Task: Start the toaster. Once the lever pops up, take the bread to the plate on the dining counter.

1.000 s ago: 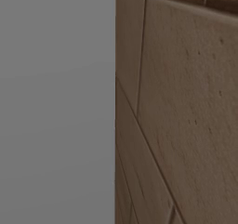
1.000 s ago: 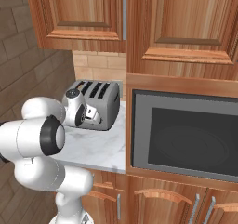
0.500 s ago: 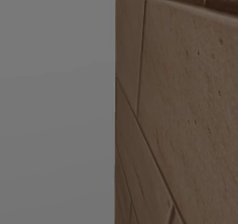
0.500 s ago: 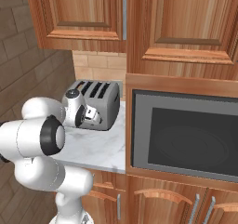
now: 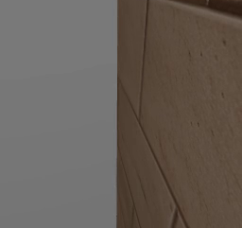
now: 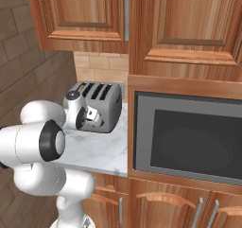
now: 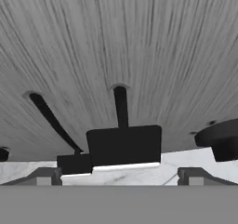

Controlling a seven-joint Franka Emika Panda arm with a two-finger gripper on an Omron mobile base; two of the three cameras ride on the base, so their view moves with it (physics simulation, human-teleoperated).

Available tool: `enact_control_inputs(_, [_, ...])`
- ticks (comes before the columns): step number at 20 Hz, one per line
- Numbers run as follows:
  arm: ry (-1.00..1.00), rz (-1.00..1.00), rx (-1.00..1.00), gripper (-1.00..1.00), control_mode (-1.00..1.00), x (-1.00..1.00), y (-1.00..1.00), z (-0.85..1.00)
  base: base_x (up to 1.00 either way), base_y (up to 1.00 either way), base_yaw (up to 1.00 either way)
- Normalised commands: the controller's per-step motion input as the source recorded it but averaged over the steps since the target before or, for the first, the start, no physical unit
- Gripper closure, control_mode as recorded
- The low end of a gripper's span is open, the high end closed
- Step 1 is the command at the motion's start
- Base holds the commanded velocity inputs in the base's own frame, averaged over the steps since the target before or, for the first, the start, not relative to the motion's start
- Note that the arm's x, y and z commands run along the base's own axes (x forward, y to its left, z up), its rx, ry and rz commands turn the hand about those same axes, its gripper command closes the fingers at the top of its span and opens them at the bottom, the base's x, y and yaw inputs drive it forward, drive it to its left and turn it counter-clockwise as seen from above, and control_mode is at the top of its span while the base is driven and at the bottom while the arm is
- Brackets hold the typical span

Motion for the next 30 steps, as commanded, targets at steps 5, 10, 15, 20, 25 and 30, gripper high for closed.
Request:
enact_control_inputs(5, [-0.10, 0.00, 0.00, -1.00, -1.00, -0.01, 0.00, 0.13, 0.00, 0.00, 0.00])
enact_control_inputs(10, [-0.08, 0.00, 0.00, -1.00, -1.00, 0.00, 0.00, 0.09, 0.00, 0.00, 0.00])
enact_control_inputs(15, [-0.17, 0.00, 0.00, -1.00, -1.00, -0.11, 0.00, 0.08, 0.00, 0.00, 0.00])
enact_control_inputs(20, [-0.15, 0.00, 0.00, -1.00, -1.00, -0.06, 0.00, 0.32, 0.00, 0.00, 0.00])
enact_control_inputs(25, [-0.03, 0.03, 0.00, -1.00, -1.00, 0.00, 0.00, 0.34, 0.00, 0.00, 0.00])
enact_control_inputs(30, [0.00, 0.01, 0.00, -1.00, -1.00, 0.00, 0.04, 0.23, 0.00, 0.00, 0.00])
